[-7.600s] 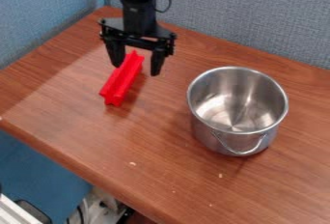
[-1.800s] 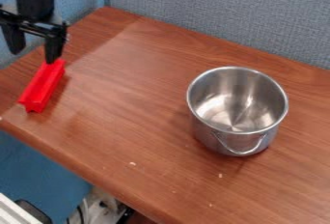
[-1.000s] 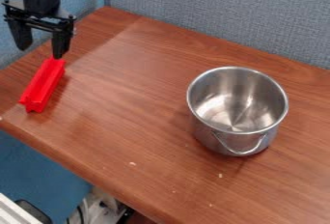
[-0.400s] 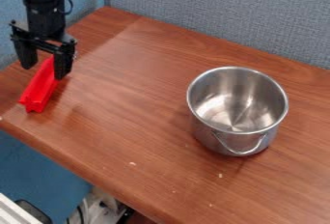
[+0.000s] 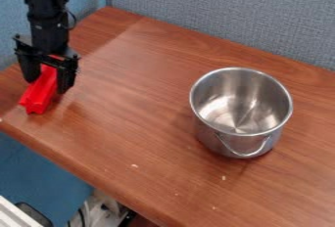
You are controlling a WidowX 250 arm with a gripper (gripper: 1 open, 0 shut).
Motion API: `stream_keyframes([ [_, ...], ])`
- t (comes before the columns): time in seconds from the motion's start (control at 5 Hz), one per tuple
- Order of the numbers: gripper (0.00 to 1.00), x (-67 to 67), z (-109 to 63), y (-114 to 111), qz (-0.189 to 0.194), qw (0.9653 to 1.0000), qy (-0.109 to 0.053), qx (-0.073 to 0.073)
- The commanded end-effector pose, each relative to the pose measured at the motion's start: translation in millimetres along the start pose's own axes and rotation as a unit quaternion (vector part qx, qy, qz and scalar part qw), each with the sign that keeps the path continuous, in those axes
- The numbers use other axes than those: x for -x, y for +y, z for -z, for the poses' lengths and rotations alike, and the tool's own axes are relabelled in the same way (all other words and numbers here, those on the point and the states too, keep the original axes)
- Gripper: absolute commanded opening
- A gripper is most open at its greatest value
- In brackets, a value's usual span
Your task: Put the red object in the metal pot
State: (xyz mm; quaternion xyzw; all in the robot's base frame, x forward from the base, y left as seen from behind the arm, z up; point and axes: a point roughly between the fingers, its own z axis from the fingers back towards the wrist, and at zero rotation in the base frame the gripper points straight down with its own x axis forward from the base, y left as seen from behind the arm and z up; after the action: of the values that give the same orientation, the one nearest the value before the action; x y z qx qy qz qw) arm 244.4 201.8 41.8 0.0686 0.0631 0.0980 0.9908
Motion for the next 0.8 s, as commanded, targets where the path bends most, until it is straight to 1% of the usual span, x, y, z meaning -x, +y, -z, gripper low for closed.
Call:
stream_keyframes([
  [0.0,1.00,-9.2,-6.1,16,-0.012,0.9996,-0.019,-0.015],
  [0.2,1.00,-1.6,-1.3,14,-0.029,0.9994,-0.017,-0.011],
  [0.4,1.00,5.4,-0.9,12,-0.046,0.9988,-0.016,-0.004],
  [0.6,1.00,7.9,-1.8,16,-0.078,0.9968,-0.020,0.003],
])
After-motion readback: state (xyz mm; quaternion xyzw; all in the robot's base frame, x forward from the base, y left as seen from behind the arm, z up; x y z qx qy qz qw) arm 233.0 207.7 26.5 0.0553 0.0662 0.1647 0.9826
